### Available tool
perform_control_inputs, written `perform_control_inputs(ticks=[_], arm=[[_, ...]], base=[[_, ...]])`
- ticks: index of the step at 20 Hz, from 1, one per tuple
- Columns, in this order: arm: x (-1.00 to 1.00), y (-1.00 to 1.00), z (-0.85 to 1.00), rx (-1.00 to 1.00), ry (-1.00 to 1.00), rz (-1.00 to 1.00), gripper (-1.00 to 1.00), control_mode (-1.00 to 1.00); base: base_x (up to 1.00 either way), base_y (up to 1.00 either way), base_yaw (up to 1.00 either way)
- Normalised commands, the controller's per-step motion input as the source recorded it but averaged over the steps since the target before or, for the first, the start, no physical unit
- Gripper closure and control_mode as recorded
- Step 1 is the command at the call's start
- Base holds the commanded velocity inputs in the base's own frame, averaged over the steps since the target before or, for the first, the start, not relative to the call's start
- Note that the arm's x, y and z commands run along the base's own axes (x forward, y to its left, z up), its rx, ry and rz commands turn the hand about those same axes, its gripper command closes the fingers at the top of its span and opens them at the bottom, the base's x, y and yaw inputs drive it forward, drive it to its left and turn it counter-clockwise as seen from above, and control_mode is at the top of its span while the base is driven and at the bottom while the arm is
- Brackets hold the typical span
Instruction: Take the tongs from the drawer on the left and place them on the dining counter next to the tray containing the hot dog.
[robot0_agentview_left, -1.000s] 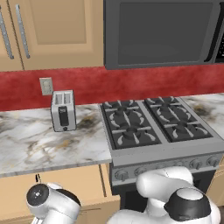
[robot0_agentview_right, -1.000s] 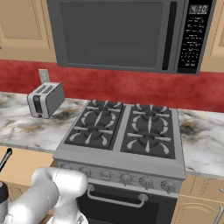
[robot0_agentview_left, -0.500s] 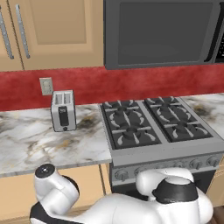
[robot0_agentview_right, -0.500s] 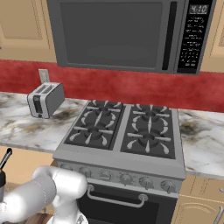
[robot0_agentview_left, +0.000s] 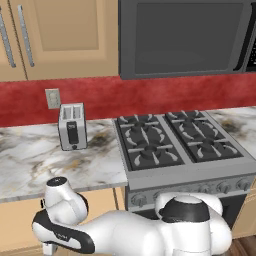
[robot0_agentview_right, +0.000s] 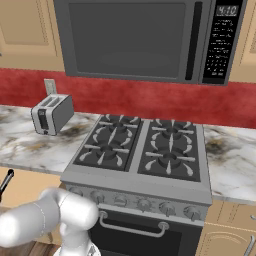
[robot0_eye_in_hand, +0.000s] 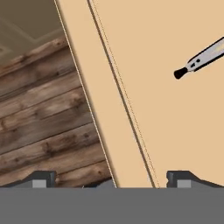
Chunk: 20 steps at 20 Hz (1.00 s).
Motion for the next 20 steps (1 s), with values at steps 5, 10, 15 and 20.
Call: perform_control_inputs(ticks=[5, 10, 15, 20], arm=[[0.18, 0.00, -0.22, -0.03, 0.09, 0.04, -1.00, -1.00], [0.21, 0.03, -0.30, -0.09, 0.06, 0.01, -1.00, -1.00], [0.04, 0.07, -0.28, -0.10, 0.03, 0.02, -1.00, -1.00], [-0.13, 0.24, -0.25, -0.07, 0.03, 0.05, -1.00, -1.00]], base=[[0.00, 0.00, 0.00], [0.00, 0.00, 0.00], [0.00, 0.00, 0.00], [0.00, 0.00, 0.00]])
